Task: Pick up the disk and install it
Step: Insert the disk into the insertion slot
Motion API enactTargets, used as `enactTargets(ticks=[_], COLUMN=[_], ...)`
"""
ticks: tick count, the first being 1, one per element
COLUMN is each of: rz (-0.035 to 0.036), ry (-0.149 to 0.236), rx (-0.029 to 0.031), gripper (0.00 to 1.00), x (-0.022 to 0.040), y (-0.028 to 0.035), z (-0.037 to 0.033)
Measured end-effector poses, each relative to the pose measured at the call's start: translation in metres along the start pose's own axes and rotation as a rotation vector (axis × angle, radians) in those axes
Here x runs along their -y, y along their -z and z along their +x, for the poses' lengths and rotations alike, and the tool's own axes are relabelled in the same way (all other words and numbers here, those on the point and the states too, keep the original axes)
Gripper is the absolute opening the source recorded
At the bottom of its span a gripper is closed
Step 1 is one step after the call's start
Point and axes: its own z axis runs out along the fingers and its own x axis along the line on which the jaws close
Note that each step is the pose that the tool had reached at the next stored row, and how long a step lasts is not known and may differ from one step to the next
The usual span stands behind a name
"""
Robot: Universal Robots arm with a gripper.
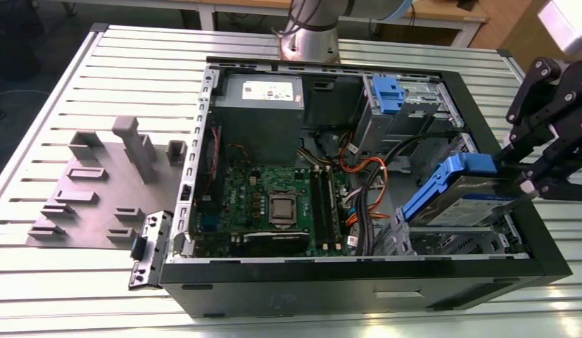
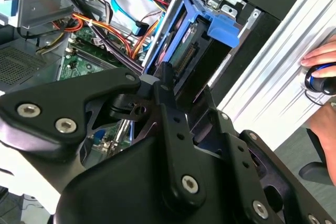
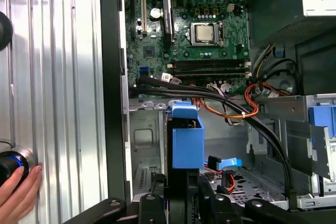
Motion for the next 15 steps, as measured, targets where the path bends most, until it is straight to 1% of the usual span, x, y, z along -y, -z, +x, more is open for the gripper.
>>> enactTargets(ticks=[8, 14, 15], rz=[-0.0054, -0.0093, -0.0099], ry=[0.000, -0.001, -0.001], rx=[-0.0002, -0.0018, 0.0004], gripper=[0.35, 0.35, 0.35], x=[0.0007, 0.0010, 0.0014], y=[-0.0146, -0.0248, -0.0276], z=[0.0013, 0.0023, 0.0025])
